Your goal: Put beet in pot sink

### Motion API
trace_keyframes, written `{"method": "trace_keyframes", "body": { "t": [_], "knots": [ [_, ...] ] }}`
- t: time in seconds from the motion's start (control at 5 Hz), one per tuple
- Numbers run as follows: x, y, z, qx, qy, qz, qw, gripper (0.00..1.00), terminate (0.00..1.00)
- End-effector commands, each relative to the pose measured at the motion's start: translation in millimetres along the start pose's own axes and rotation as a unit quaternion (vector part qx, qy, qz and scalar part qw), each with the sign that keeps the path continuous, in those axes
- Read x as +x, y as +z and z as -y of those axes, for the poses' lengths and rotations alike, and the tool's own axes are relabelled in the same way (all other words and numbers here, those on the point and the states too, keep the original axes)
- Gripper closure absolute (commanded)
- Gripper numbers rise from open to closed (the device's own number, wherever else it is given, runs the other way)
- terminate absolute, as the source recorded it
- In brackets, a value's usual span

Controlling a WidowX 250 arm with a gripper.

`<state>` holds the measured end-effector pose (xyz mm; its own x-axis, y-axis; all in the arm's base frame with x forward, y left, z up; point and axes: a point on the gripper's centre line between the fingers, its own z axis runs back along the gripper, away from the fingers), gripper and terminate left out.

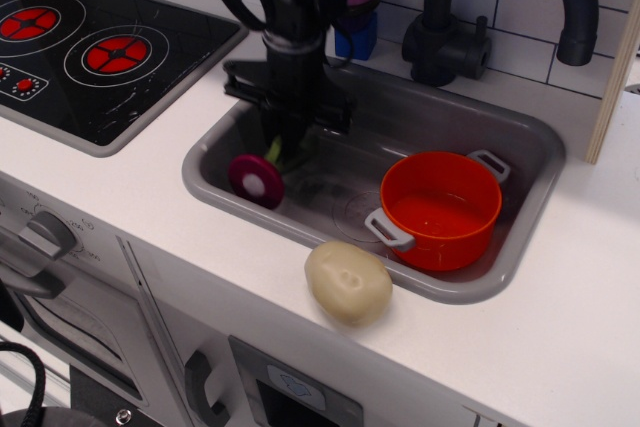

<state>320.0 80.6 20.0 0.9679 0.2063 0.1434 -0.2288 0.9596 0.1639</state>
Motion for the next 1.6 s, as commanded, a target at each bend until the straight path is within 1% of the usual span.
{"method": "trace_keyframes", "body": {
  "t": [0.0,0.2,0.4,0.6,0.8,1.0,1.2,1.4],
  "knots": [
    [11.3,70.5,-4.5,-0.022,0.031,0.079,0.9962,1.0,0.0],
    [12.7,88.9,15.8,-0.044,0.035,0.111,0.9922,1.0,0.0],
    [16.2,92.1,42.7,-0.044,0.033,0.156,0.9861,1.0,0.0],
    [14.9,90.3,65.3,-0.053,0.034,0.182,0.9812,1.0,0.0],
    [22.3,85.8,90.0,-0.063,0.047,0.195,0.9775,1.0,0.0],
    [28.7,79.9,102.5,-0.074,0.059,0.198,0.9756,1.0,0.0],
    [33.0,74.6,114.7,-0.104,0.078,0.198,0.9715,1.0,0.0],
    [33.5,69.0,123.3,-0.126,0.104,0.181,0.9699,1.0,0.0]
  ]
}}
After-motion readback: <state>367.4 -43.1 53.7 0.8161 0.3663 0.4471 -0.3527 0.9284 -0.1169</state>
